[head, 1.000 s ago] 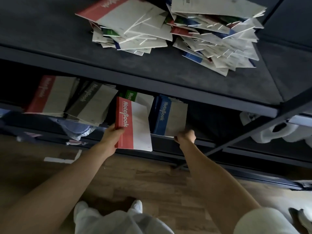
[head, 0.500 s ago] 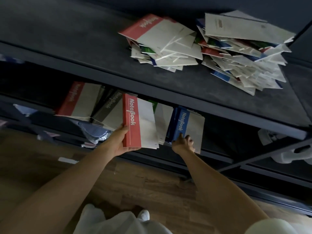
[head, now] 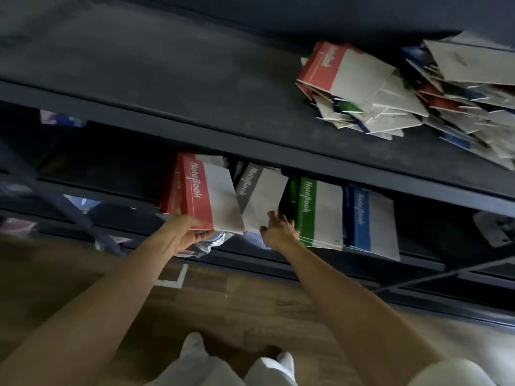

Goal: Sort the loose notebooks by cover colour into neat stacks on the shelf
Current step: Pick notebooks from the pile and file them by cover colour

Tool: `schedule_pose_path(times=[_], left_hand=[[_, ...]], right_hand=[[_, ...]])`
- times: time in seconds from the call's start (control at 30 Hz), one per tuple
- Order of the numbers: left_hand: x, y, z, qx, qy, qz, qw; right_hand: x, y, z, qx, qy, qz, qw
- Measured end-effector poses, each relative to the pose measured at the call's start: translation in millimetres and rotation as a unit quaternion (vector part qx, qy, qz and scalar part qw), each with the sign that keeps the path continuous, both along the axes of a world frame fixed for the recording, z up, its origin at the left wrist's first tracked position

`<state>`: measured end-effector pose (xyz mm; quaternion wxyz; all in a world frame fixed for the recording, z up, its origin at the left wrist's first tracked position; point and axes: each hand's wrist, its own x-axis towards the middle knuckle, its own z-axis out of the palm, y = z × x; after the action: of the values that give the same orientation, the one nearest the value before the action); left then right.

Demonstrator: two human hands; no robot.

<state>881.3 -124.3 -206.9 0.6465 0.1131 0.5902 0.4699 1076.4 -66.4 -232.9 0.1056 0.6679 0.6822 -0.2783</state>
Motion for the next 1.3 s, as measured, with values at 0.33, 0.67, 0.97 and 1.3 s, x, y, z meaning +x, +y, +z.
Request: schedule_pose_path(times=[0.33, 0.67, 0.97, 1.3], left_hand=[[-55, 17, -44, 0.004, 0.247, 0.017, 0.969], [-65, 25, -68, 0.042, 0.482, -0.158, 0.860], [-70, 31, -81, -0.042, 0.558, -0.204, 0.803], [-61, 11, -85, -0.060, 0.663, -0.351, 0.658]], right_hand=[[-60, -19, -18, -0.032, -0.013, -0.024, 0.999], [-74, -10, -26, -0.025, -0.038, -0.039, 0.998], [-79, -5, -39, 0.004, -0.053, -0.026, 0.998], [-64, -20, -36, 0.002, -0.089, 0.033, 0.996]])
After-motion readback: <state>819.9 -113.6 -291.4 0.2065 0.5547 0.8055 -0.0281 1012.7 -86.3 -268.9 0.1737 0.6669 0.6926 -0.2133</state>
